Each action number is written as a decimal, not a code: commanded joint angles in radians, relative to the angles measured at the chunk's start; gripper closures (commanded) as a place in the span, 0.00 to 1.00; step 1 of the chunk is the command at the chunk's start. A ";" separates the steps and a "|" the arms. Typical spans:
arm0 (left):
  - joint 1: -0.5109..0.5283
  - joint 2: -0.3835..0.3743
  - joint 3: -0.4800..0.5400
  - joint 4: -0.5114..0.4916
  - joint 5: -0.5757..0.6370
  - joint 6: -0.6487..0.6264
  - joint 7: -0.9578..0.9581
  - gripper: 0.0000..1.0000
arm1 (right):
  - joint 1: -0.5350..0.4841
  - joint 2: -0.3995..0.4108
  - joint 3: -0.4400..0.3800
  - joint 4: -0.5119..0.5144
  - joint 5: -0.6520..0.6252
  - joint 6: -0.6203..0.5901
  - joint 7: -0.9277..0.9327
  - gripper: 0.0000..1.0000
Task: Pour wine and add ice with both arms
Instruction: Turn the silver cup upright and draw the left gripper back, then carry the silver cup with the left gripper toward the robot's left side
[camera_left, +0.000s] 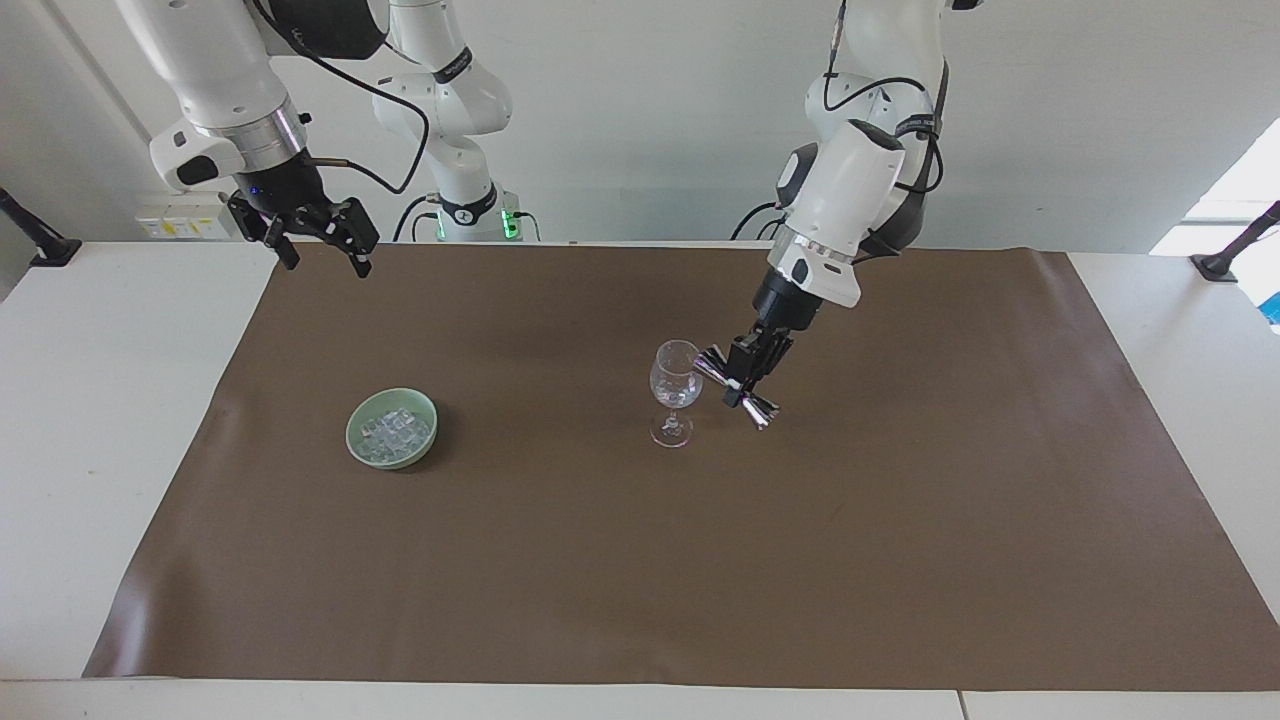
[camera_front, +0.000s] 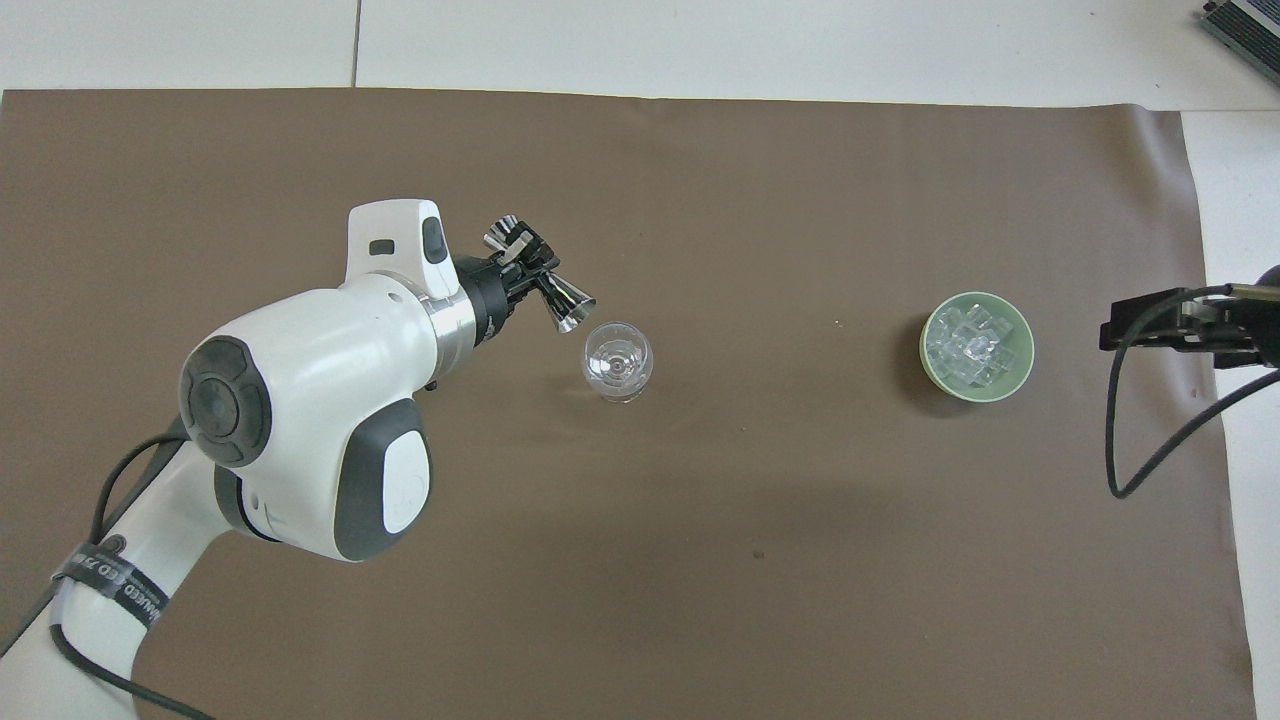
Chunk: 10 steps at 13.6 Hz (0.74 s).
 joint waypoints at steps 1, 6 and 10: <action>0.045 0.002 -0.003 0.037 -0.091 -0.073 0.000 1.00 | -0.008 -0.018 0.007 -0.016 -0.005 -0.002 -0.023 0.00; 0.151 0.003 -0.002 0.087 -0.189 -0.255 0.011 1.00 | -0.008 -0.016 0.007 -0.016 -0.005 -0.002 -0.023 0.00; 0.258 -0.002 -0.005 0.094 -0.290 -0.386 0.016 1.00 | -0.008 -0.016 0.007 -0.016 -0.005 -0.002 -0.023 0.00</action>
